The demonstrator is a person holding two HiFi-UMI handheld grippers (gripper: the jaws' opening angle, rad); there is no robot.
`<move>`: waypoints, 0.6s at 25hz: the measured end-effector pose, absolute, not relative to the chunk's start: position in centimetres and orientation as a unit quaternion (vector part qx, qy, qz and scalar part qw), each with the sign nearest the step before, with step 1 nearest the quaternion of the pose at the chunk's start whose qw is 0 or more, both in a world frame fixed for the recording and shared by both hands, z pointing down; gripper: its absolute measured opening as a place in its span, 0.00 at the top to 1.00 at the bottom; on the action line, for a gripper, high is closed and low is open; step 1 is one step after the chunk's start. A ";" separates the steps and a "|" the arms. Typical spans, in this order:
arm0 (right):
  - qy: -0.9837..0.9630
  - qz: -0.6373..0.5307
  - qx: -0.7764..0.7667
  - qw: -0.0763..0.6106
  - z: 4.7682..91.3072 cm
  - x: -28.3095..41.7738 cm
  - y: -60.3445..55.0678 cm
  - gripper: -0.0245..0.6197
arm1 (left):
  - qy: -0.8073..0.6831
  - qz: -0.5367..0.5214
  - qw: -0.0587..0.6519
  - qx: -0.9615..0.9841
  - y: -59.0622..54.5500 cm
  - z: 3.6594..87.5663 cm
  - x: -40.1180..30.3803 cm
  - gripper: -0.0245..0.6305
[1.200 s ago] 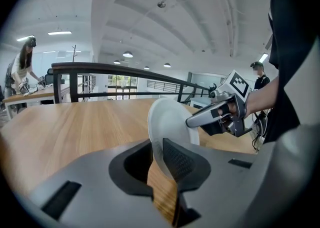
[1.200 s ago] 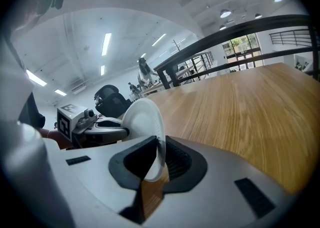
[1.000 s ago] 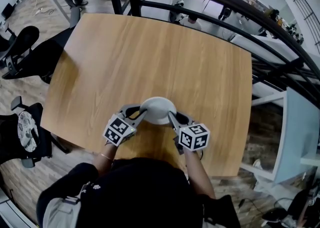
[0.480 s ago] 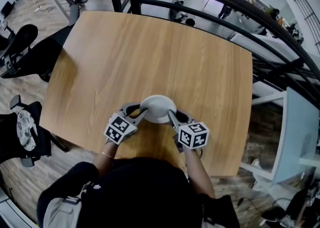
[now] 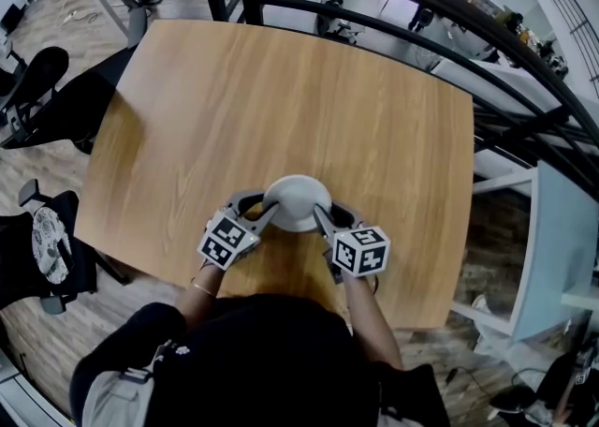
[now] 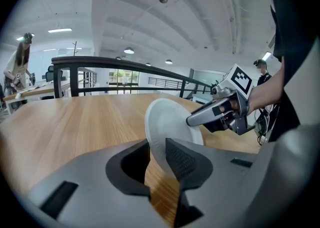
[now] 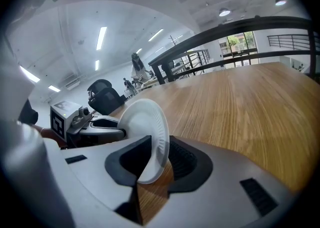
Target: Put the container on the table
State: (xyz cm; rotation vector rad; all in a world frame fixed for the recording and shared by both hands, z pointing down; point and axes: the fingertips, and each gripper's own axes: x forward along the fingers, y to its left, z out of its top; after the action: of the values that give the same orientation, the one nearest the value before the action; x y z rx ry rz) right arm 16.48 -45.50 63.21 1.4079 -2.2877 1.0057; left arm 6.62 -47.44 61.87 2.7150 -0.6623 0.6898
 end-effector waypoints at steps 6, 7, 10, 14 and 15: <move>-0.786 0.346 0.491 0.142 63.5 16.6 -45.6 0.80 | -0.233 0.244 0.124 0.933 -47.6 62.1 6.6 0.82; -0.786 0.347 0.492 0.143 63.6 16.6 -45.6 0.80 | -0.234 0.245 0.123 0.933 -47.6 62.1 6.6 0.82; -0.784 0.348 0.492 0.146 63.7 16.7 -45.6 0.80 | -0.236 0.245 0.120 0.932 -47.7 62.0 6.6 0.80; -0.782 0.349 0.495 0.146 64.0 16.7 -45.6 0.80 | -0.238 0.246 0.121 0.932 -47.8 62.2 6.6 0.79; -0.782 0.349 0.496 0.146 64.0 16.8 -45.6 0.79 | -0.238 0.249 0.121 0.931 -47.8 62.2 6.7 0.78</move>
State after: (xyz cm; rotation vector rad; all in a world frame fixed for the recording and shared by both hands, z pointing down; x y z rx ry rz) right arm 16.79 -45.62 64.02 1.4267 -2.2506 1.0058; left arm 6.66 -47.76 62.24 2.7202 -0.6938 0.7261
